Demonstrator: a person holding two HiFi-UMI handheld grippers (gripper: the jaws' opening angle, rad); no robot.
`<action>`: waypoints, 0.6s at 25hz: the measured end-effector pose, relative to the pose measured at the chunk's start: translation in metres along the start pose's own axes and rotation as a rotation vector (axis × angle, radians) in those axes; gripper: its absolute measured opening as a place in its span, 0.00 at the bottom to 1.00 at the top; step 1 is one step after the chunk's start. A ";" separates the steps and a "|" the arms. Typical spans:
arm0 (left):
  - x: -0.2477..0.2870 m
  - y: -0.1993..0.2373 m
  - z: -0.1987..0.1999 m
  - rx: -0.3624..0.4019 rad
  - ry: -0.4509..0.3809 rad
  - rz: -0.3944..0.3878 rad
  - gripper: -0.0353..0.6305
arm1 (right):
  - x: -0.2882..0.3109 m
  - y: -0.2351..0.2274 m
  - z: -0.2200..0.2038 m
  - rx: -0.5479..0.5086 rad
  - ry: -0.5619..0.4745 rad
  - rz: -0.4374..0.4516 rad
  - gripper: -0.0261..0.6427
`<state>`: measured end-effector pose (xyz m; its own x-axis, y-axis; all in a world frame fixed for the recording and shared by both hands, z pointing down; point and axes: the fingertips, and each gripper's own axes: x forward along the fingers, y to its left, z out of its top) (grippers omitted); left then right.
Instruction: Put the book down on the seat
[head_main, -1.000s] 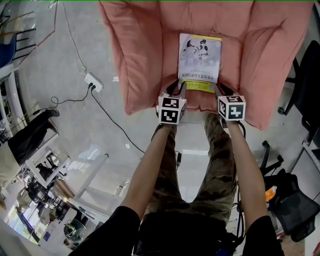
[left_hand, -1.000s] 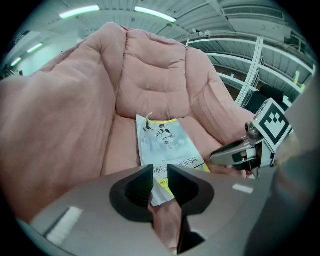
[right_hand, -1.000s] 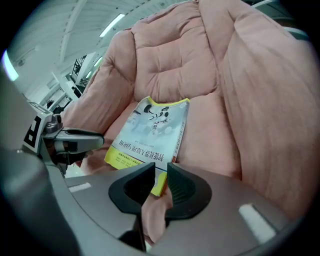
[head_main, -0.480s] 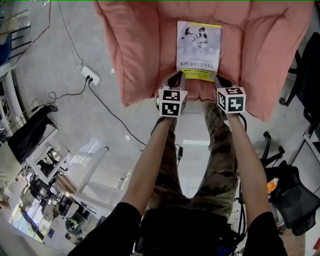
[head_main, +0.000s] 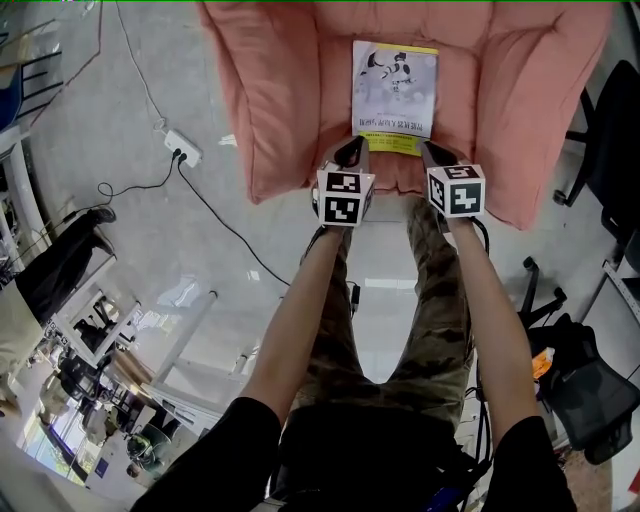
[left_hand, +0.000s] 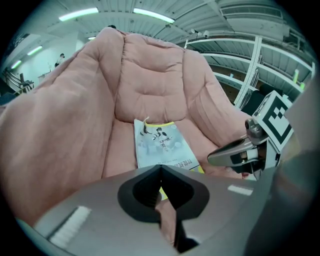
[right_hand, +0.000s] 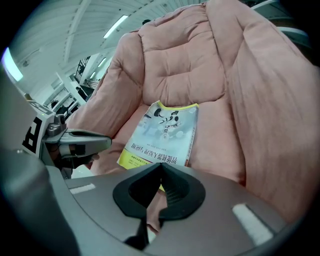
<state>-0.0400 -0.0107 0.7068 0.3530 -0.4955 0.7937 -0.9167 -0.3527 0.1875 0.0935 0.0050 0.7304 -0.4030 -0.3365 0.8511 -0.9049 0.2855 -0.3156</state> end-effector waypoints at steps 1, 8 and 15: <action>-0.003 -0.001 0.004 0.003 -0.007 0.000 0.06 | -0.004 0.002 0.001 0.000 -0.002 0.000 0.06; -0.031 -0.008 0.032 0.016 -0.043 -0.008 0.06 | -0.032 0.010 0.013 0.002 -0.009 -0.020 0.06; -0.052 -0.023 0.035 0.001 -0.031 -0.006 0.06 | -0.057 0.023 0.020 -0.001 -0.012 -0.014 0.06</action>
<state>-0.0310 -0.0046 0.6406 0.3639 -0.5176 0.7744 -0.9144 -0.3567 0.1912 0.0927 0.0131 0.6667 -0.3915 -0.3515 0.8504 -0.9106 0.2811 -0.3030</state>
